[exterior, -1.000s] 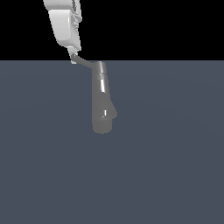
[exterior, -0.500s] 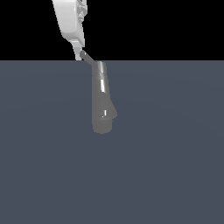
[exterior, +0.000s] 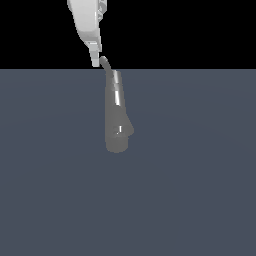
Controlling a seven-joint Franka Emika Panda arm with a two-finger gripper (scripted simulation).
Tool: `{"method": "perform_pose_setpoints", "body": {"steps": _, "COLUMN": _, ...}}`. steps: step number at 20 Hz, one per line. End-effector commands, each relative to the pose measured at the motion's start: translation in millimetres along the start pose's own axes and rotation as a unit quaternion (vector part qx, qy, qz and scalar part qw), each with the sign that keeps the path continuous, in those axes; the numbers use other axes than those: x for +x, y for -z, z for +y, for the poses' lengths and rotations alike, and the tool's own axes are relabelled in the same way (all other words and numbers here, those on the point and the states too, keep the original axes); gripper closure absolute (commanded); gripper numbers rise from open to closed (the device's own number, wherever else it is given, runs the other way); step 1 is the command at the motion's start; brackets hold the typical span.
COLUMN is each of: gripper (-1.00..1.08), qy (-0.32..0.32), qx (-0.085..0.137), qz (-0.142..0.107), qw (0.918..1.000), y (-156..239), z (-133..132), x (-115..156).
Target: Turn on the faucet by rotating a designated handle.
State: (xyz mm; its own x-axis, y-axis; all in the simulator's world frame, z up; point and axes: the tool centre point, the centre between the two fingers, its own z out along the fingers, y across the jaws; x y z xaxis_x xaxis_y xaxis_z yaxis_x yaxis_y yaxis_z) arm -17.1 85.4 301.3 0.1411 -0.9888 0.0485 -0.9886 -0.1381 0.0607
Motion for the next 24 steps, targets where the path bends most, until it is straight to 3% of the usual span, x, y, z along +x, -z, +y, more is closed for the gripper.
{"method": "perform_pose_setpoints", "body": {"steps": 1, "gripper": 1.08, "qy": -0.007, "qx": -0.001, "qz": 0.001, "qw": 1.0, "y": -1.2, "z": 0.8, "x": 23.0}}
{"method": "perform_pose_setpoints", "body": {"steps": 11, "gripper": 1.08, "qy": -0.009, "qx": -0.002, "qz": 0.001, "qw": 1.0, "y": -3.7, "z": 4.3, "x": 93.8}}
{"method": "perform_pose_setpoints", "body": {"steps": 12, "gripper": 1.08, "qy": -0.009, "qx": -0.002, "qz": 0.001, "qw": 1.0, "y": -3.7, "z": 4.3, "x": 93.8}}
{"method": "perform_pose_setpoints", "body": {"steps": 13, "gripper": 1.08, "qy": 0.011, "qx": 0.0, "qz": -0.001, "qw": 0.9999, "y": -1.5, "z": 0.8, "x": 62.8}}
{"method": "perform_pose_setpoints", "body": {"steps": 24, "gripper": 1.08, "qy": 0.001, "qx": -0.001, "qz": 0.0, "qw": 1.0, "y": -16.3, "z": -27.1, "x": 107.4}}
